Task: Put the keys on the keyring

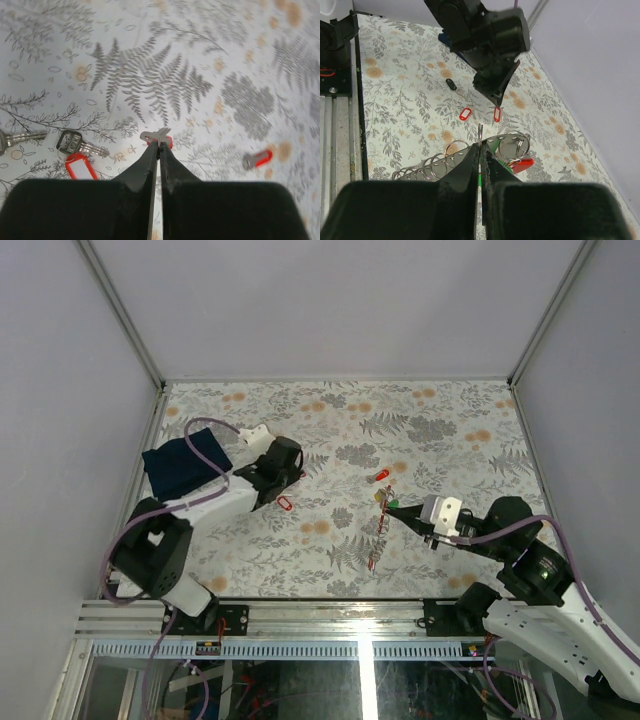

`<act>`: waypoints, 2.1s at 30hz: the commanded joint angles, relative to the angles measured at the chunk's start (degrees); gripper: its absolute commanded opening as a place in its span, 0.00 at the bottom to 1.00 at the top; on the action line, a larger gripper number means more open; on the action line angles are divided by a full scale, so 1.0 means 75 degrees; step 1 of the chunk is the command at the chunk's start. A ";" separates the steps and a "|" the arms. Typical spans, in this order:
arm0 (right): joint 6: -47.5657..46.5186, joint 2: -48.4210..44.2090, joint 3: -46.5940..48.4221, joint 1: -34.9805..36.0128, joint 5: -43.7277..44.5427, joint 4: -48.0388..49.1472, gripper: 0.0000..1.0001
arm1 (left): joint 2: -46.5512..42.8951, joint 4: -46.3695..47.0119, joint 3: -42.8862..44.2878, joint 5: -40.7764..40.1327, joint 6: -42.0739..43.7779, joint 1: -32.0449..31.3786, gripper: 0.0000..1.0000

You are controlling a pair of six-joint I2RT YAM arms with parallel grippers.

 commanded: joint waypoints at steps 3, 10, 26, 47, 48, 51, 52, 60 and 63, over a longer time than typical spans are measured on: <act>0.0275 0.0129 0.0514 0.0038 0.0389 0.0219 0.00 | -0.1556 0.1002 -0.0249 0.2183 0.3681 -0.0049 0.00; 0.0534 0.0353 0.0504 0.0037 0.0416 0.0465 0.00 | -0.3484 0.1229 -0.0457 0.4806 0.6097 -0.0055 0.00; 0.0116 0.1093 0.0514 0.0041 -0.1894 0.1580 0.00 | -0.4407 -0.1107 0.1792 1.0166 1.0570 -0.0302 0.00; 0.0666 0.1322 0.0935 0.0034 -0.3560 0.2108 0.00 | -0.5027 -0.1682 0.1881 0.9484 1.5043 -0.2257 0.00; 0.0818 0.1361 0.0964 0.0037 -0.3550 0.2207 0.00 | -0.5045 -0.1684 0.1867 0.9464 1.5067 -0.2312 0.00; 0.1300 0.1529 0.1164 0.0033 -0.3343 0.2363 0.00 | -0.5055 -0.1629 0.1878 0.9393 1.4951 -0.2446 0.00; 0.1403 0.1592 0.1230 0.0043 -0.3314 0.2358 0.00 | -0.5064 -0.1561 0.1858 0.9395 1.4845 -0.2474 0.00; 0.2499 0.1813 0.1195 0.0035 -0.3522 0.3308 0.00 | -0.5102 -0.1335 0.1814 0.9420 1.4574 -0.2495 0.00; 0.2551 0.1857 0.1196 0.0043 -0.3511 0.3289 0.00 | -0.5117 -0.1188 0.1774 0.9447 1.4528 -0.2518 0.00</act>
